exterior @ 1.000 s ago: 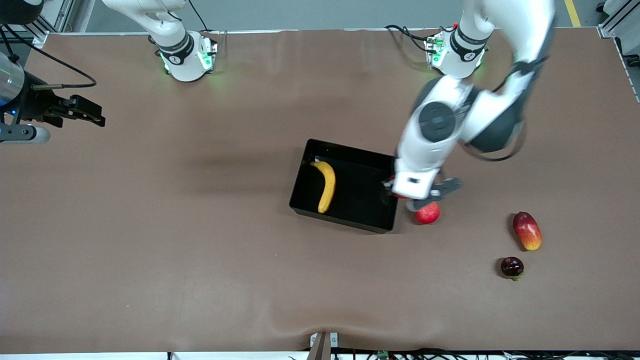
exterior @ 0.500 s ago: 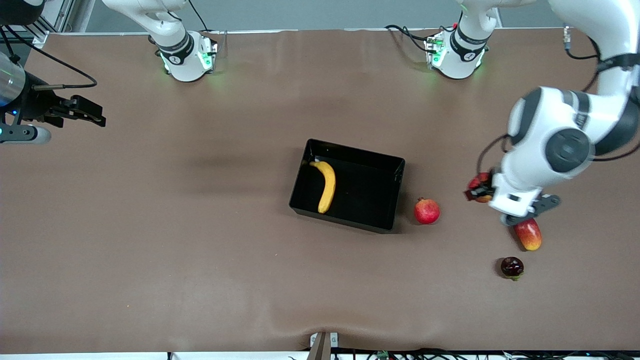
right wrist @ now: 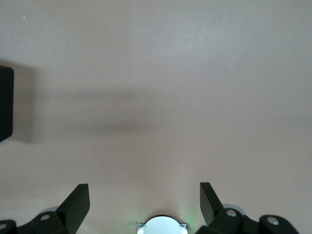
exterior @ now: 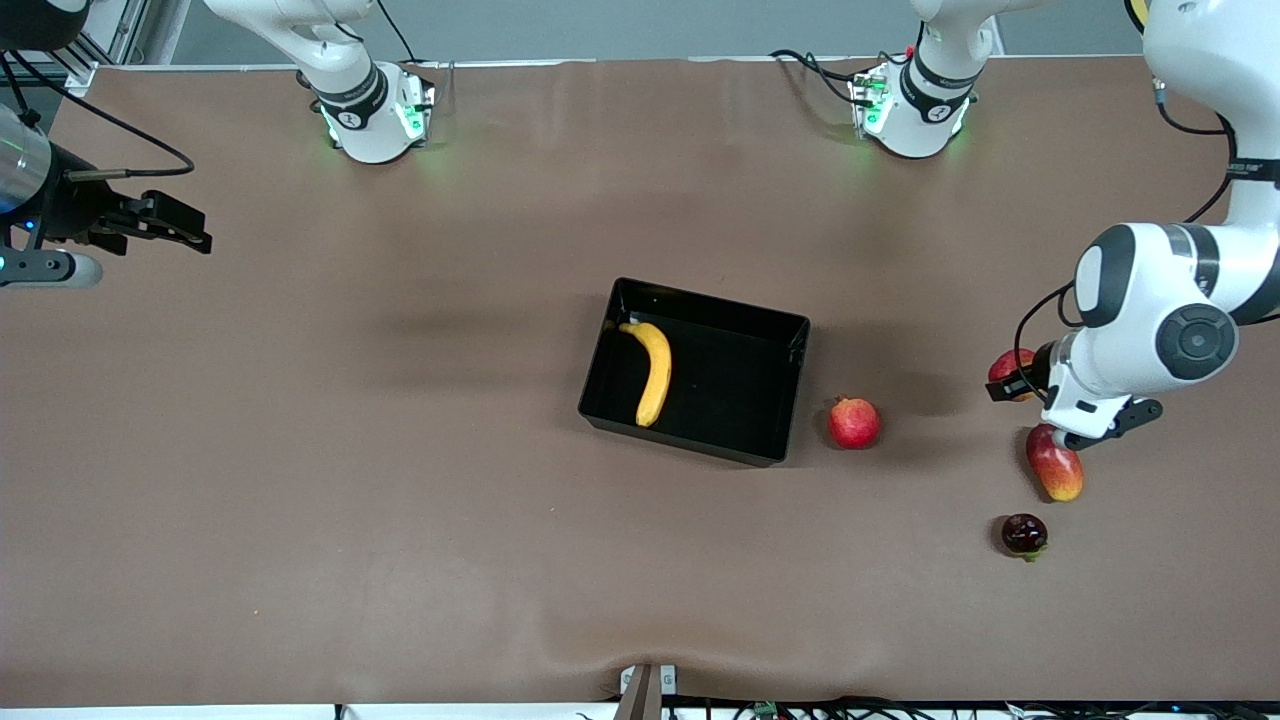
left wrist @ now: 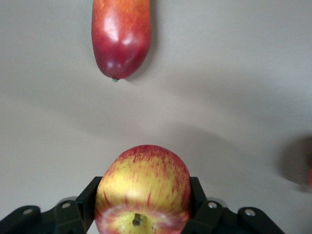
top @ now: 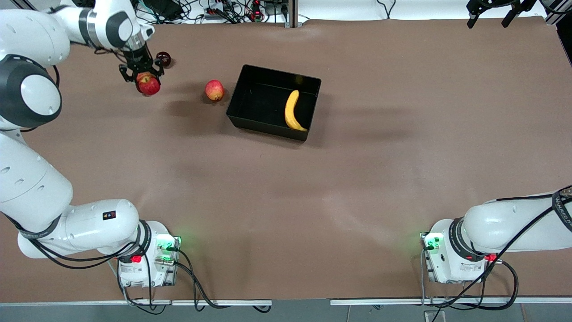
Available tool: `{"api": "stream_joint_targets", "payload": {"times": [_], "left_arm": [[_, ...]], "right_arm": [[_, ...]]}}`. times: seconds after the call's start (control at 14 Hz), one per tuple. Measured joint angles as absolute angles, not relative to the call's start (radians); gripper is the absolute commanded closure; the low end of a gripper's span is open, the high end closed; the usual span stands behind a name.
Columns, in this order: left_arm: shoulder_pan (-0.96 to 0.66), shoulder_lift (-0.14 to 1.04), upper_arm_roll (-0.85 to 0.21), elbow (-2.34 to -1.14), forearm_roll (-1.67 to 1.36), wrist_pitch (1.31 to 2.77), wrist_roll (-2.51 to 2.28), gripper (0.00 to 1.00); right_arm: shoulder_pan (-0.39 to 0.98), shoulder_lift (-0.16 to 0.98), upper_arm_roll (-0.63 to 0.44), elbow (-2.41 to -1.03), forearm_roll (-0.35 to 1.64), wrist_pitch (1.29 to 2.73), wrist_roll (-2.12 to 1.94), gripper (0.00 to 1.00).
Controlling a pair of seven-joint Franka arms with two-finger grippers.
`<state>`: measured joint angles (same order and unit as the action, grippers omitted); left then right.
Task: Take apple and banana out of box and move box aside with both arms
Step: 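Lift the apple out of the box and carry it beside the mango, then lower the apple onto the table and open the left gripper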
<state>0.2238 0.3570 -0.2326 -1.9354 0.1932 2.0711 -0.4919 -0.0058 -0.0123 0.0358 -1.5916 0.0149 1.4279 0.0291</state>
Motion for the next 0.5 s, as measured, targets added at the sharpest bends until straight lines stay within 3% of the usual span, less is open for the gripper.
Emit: {"api": "stream_joint_targets", "payload": {"times": [0.5], "left_arm": [[0.294,0.411,-0.232,-2.096,0.264,2.317,-0.492,0.99]], "right_arm": [[-0.006,-0.012,0.036,-1.592,0.015,1.428,0.029,0.00]]}}
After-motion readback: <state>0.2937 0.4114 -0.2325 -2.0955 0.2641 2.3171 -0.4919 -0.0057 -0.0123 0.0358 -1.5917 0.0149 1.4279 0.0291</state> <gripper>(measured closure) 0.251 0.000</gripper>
